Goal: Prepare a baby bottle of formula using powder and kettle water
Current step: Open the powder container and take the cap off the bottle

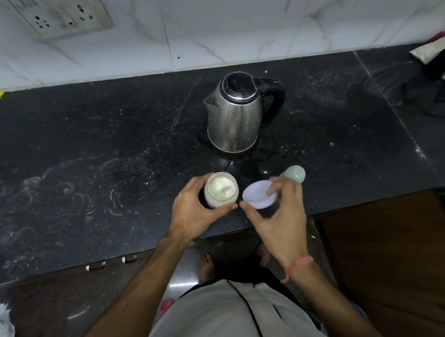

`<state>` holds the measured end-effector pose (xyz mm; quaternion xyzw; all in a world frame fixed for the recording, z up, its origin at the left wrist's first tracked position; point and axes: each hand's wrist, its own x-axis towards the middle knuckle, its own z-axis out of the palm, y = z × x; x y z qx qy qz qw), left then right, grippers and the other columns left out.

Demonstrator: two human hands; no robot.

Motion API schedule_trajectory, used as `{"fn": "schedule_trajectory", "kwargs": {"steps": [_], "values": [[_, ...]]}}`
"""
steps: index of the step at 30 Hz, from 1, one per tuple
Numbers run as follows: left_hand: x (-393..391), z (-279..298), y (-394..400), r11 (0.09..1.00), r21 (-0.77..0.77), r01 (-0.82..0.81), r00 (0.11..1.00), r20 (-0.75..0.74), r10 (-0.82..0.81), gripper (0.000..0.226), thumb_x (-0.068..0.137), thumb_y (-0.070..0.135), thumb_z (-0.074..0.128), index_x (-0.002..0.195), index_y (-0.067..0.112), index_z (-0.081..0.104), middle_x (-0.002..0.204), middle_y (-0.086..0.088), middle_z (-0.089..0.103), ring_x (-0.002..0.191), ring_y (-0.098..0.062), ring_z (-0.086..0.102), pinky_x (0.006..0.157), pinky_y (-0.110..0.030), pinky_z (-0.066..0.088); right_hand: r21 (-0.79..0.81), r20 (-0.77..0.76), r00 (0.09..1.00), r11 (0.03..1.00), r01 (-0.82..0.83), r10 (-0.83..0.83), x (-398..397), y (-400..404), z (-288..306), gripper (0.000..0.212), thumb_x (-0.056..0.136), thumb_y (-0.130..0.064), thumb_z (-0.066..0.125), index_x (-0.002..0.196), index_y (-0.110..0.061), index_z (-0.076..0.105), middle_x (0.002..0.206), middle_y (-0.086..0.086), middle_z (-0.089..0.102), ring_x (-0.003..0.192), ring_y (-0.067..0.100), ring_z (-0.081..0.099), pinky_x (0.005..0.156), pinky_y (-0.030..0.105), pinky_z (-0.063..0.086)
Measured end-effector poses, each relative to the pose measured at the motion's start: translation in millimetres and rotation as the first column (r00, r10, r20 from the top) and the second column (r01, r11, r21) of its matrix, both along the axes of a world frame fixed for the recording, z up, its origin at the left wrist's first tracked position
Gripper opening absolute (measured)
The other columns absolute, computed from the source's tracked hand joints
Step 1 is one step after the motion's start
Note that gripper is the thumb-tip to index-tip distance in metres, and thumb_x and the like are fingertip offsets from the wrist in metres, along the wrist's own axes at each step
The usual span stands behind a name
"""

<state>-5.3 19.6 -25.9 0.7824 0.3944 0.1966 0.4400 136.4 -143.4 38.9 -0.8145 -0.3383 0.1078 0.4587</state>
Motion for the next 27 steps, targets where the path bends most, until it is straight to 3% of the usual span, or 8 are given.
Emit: {"fn": "schedule_trajectory", "kwargs": {"steps": [3,7,12,17,21,24,27], "values": [[0.8,0.4,-0.8,1.0,-0.004,-0.004,1.0,-0.005,0.003,0.092,0.063,0.073,0.098,0.143,0.04,0.066,0.135,0.026,0.065,0.127,0.002,0.063,0.107,-0.038,0.057,-0.085,-0.015,0.999,0.996,0.034,-0.035,-3.5,-23.0,-35.2,0.048,0.076,-0.036,0.099,0.095,-0.023,0.057,0.131,-0.008,0.052,0.123,0.007,0.058,0.095,0.003,0.042],[1.4,2.7,-1.1,1.0,-0.003,-0.001,1.0,-0.01,0.001,0.09,0.063,0.07,0.1,0.141,0.04,0.067,0.136,0.026,0.065,0.129,0.0,0.063,0.108,-0.038,0.057,-0.133,-0.048,0.999,0.991,0.001,-0.007,1.8,-25.1,-64.9,0.039,0.077,-0.042,0.098,0.088,-0.029,0.063,0.135,-0.014,0.056,0.127,0.002,0.058,0.098,0.008,0.043],[1.1,4.6,-0.8,1.0,-0.001,0.0,1.0,-0.028,0.0,0.09,0.064,0.069,0.1,0.142,0.041,0.066,0.136,0.026,0.064,0.129,0.001,0.063,0.108,-0.037,0.057,-0.197,0.062,0.995,0.979,-0.059,0.072,12.0,-18.5,-90.2,0.034,0.08,-0.045,0.095,0.099,-0.026,0.073,0.142,-0.011,0.06,0.133,0.015,0.055,0.104,0.033,0.053],[1.3,8.7,-2.4,1.0,-0.015,-0.009,0.999,-0.042,0.008,0.091,0.063,0.071,0.099,0.142,0.041,0.066,0.137,0.027,0.064,0.13,0.0,0.062,0.109,-0.038,0.057,-0.291,0.131,0.988,0.956,-0.044,0.086,17.4,-15.7,-102.8,0.037,0.08,-0.044,0.095,0.106,-0.025,0.078,0.145,-0.004,0.064,0.132,0.022,0.051,0.106,0.048,0.052],[2.0,12.6,-3.2,1.0,-0.003,-0.011,0.997,-0.073,0.011,0.092,0.064,0.072,0.098,0.143,0.041,0.065,0.138,0.026,0.063,0.13,0.001,0.061,0.11,-0.04,0.056,-0.377,0.151,0.979,0.923,-0.074,0.14,19.1,-14.3,-103.2,0.04,0.081,-0.05,0.092,0.112,-0.029,0.078,0.149,-0.003,0.061,0.132,0.025,0.051,0.105,0.052,0.049],[2.8,13.8,-5.2,1.0,0.021,-0.002,0.994,-0.11,0.005,0.104,0.062,0.077,0.095,0.152,0.039,0.057,0.149,0.025,0.057,0.138,0.0,0.054,0.116,-0.046,0.051,-0.339,0.144,0.981,0.938,-0.076,0.131,18.3,-16.4,-91.6,0.04,0.083,-0.049,0.09,0.115,-0.03,0.077,0.149,-0.004,0.06,0.133,0.023,0.051,0.107,0.047,0.047],[6.0,26.1,-11.6,0.996,0.082,-0.02,0.995,-0.097,0.028,0.132,0.058,0.081,0.095,0.167,0.031,0.039,0.168,0.016,0.041,0.156,-0.011,0.035,0.126,-0.052,0.039,-0.173,0.155,0.987,0.985,-0.013,0.04,18.9,-22.4,-63.0,0.029,0.088,-0.033,0.089,0.113,-0.026,0.076,0.132,-0.009,0.064,0.122,0.016,0.056,0.099,0.041,0.053]]}}
